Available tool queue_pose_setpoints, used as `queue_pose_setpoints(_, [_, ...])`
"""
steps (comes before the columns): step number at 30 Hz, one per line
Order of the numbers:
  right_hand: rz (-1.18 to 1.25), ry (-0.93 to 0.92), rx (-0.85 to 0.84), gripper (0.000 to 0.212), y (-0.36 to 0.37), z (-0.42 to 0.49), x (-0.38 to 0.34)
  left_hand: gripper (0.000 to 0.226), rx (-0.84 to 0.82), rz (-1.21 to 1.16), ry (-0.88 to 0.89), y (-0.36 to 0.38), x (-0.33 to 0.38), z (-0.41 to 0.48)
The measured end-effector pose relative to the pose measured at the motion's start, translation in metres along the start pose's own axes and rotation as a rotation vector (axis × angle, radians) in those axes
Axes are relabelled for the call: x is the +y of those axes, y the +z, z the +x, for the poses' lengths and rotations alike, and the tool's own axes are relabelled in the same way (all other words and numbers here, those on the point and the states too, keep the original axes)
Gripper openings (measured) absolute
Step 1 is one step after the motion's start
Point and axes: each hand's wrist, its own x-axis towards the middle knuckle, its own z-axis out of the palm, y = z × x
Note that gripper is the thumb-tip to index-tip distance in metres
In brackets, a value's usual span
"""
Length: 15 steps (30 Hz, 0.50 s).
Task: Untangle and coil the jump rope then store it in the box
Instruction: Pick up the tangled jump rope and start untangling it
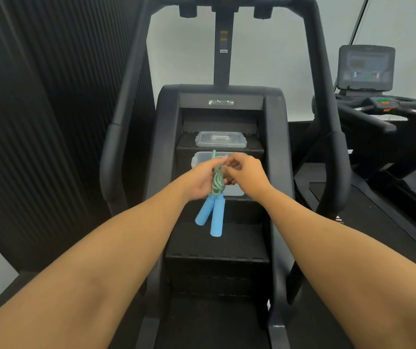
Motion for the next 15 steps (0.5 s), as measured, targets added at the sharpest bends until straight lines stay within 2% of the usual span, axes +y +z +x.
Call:
queue_pose_setpoints(2, [0.024,0.063,-0.022,0.004,-0.005,0.002,0.001,0.019,-0.014,0.001,0.009,-0.002,-0.002,-0.002])
queue_pose_setpoints(6, [-0.012,0.093,-0.038,0.003,-0.013,0.001,0.003,0.018,0.070,0.060,0.029,0.006,-0.003,-0.001])
queue_pose_setpoints(11, [-0.132,0.040,0.058,0.013,-0.015,-0.006,0.005,0.021,0.096,0.257,0.058,0.020,-0.003,0.001])
queue_pose_setpoints(15, [-0.253,0.013,0.047,0.014,-0.018,-0.012,0.009,0.024,0.060,0.386,0.055,0.020,-0.001,-0.001])
